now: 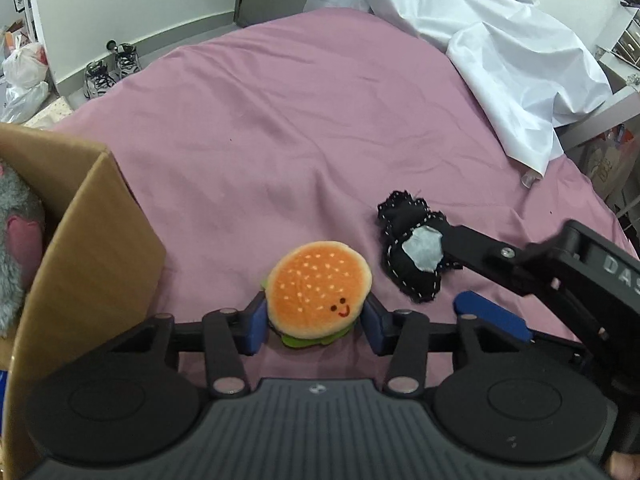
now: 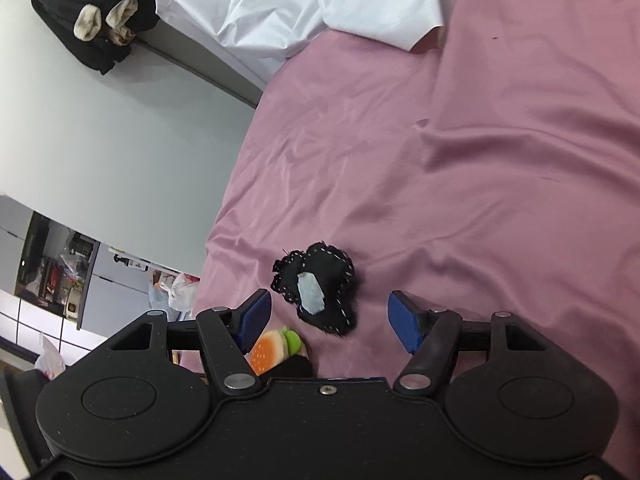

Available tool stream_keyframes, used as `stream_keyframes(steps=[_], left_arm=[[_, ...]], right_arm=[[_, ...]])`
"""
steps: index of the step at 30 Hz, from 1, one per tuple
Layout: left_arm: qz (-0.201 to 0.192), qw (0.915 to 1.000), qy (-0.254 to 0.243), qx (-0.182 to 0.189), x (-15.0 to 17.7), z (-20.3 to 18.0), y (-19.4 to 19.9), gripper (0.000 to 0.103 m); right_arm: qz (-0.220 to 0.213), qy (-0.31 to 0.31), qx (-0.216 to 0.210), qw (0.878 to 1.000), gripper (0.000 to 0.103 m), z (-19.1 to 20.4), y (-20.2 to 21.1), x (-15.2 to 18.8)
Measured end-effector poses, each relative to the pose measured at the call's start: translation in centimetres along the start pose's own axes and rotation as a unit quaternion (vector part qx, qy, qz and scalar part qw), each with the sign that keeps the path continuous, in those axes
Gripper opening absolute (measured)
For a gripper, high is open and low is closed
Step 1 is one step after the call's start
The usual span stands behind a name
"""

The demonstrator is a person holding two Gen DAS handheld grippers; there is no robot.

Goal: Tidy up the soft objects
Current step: 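Grasp the hamburger plush with the left tool while the right tool grasps the black lace pouch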

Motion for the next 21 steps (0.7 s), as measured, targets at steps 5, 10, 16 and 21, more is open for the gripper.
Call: stream_keyframes(steps=[5,10,16,21], left_arm=[[-0.009,0.9997,0.019,-0.007,-0.4,0.6,0.6,0.044],[-0.012,0.9995,0.028,-0.008,-0.5,0.9,1.1,0.044],[-0.03,0.9991,0.029,0.001,-0.9,0.5,2.9,0.044],[-0.044,0.9987,0.022,0.013,-0.8,0.1,5.4,0.044]], right_arm=[[0.005,0.02,0.004,1.0,0.061,0.5,-1.2,0.0],[0.007,0.027,0.011,1.0,0.045,0.5,-2.0,-0.2],[0.005,0.001,0.004,1.0,0.021,-0.6,-1.6,0.0],[-0.011,0.022,-0.004,1.0,0.021,0.5,1.6,-0.1]])
Point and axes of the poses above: each gripper's, at about its wrist camera, not at the fingertips, and y roughly against the way its jaws point, z to its left, x to its underside, the point moved 4 cm from there along -y, roughly the way its jaws point, and after that the axes turned 1 degree about -z, right-handed, at the moved point
